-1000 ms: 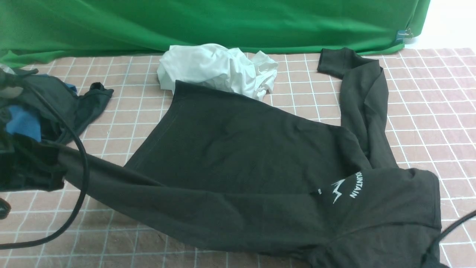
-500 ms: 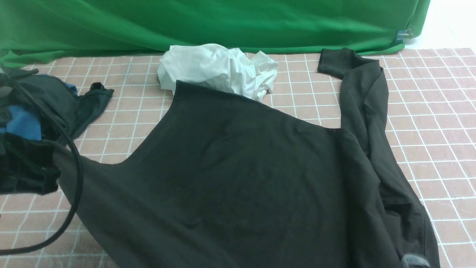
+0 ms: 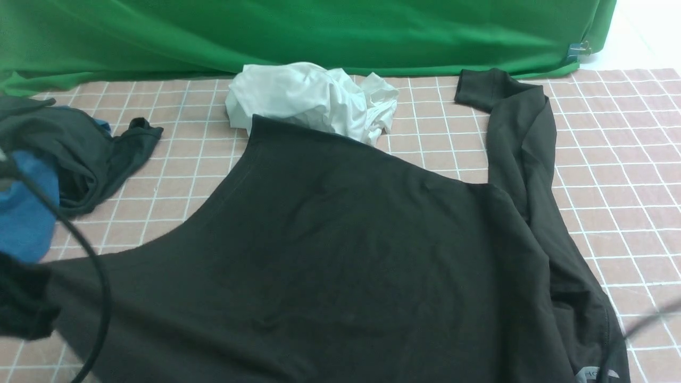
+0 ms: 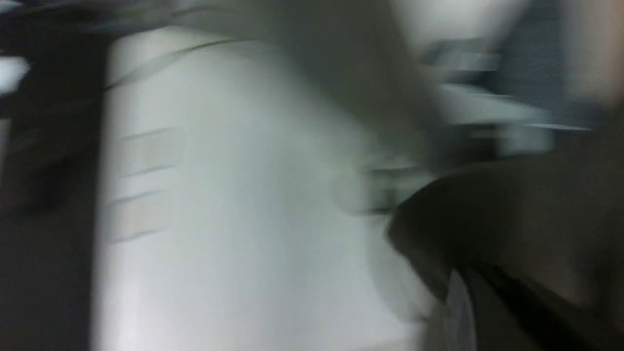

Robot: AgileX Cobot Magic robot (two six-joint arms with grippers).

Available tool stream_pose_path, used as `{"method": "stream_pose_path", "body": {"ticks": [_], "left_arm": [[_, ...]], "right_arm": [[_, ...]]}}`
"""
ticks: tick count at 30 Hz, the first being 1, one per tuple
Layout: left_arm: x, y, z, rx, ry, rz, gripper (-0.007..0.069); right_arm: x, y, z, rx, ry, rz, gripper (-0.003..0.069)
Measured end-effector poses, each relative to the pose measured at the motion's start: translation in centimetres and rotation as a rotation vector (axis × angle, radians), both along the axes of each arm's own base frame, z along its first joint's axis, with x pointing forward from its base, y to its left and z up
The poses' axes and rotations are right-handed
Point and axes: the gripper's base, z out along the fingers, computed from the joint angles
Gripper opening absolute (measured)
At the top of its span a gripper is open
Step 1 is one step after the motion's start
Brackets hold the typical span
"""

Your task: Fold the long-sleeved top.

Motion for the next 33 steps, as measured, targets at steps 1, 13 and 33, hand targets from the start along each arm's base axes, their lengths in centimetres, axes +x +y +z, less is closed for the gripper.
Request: {"method": "stream_pose_path", "body": {"ticks": [1, 13, 33], "left_arm": [[-0.1, 0.0, 0.0, 0.003, 0.002, 0.000, 0.0035], [-2.5, 0.8, 0.0, 0.074, 0.095, 0.043, 0.0035], [-2.5, 0.8, 0.0, 0.066, 0.095, 0.045, 0.0035]], "right_arm": [[0.2, -0.1, 0.0, -0.011, -0.014, -0.012, 0.0034], [7.8, 0.8, -0.1, -0.162, -0.209, -0.121, 0.0034], [18.0, 7.1, -3.0, -0.291, -0.338, -0.012, 0.0036]]}}
